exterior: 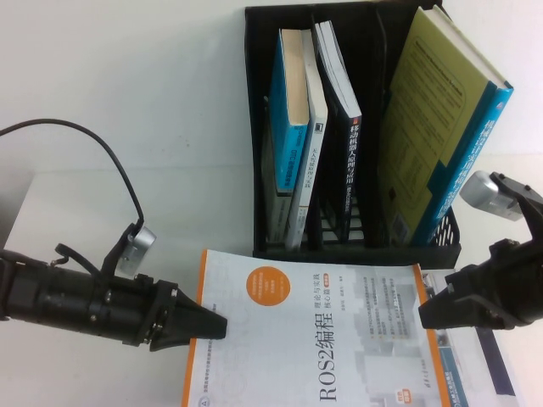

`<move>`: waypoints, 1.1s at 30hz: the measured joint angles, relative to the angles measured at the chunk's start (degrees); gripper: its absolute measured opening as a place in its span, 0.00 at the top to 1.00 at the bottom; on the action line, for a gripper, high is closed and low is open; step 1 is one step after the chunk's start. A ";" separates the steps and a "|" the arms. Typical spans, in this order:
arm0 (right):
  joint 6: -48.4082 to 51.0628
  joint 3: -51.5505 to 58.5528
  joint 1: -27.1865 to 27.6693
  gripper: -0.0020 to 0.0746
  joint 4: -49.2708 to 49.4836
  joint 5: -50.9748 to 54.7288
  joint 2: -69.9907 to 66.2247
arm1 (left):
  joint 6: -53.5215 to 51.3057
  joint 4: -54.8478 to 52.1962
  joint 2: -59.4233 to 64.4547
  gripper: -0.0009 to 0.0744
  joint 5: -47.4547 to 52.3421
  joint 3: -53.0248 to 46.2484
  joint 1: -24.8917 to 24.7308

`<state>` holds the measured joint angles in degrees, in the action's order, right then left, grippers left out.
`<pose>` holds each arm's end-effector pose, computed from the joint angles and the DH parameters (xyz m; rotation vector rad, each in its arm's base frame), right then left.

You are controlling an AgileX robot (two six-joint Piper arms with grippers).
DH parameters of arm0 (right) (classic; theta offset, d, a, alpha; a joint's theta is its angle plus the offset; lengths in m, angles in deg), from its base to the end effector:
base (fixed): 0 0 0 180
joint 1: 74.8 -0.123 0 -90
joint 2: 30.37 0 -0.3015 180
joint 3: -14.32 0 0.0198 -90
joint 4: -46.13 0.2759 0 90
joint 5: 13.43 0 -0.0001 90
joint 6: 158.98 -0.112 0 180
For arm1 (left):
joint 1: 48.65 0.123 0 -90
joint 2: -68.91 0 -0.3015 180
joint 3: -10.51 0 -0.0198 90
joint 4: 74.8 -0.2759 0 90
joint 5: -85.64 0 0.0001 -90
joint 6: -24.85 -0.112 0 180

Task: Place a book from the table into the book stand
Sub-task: Pick up the book with your left arm, then place the book on the book shelf

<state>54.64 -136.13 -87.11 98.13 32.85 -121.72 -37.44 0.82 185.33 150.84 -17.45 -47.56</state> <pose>0.2744 0.1252 0.2172 -0.2962 2.6413 0.9244 0.3195 -0.0925 0.1274 0.1575 2.5666 -1.5223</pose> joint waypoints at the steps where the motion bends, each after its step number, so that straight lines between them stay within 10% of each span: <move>1: 0.09 0.00 0.00 0.98 0.30 0.00 0.00 | 1.03 -0.95 0.00 0.85 0.16 0.27 0.00; 25: 1.35 -2.60 0.00 0.98 5.20 1.89 0.00 | 17.91 -6.98 -27.66 0.85 1.52 12.66 -0.60; 33: 1.59 -7.28 0.00 0.98 7.83 2.03 0.00 | 24.39 -7.52 -32.57 0.85 1.64 27.17 -9.39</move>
<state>56.23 -143.40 -87.11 105.96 34.88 -121.72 -13.05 -6.70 152.76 152.48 9.72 -56.95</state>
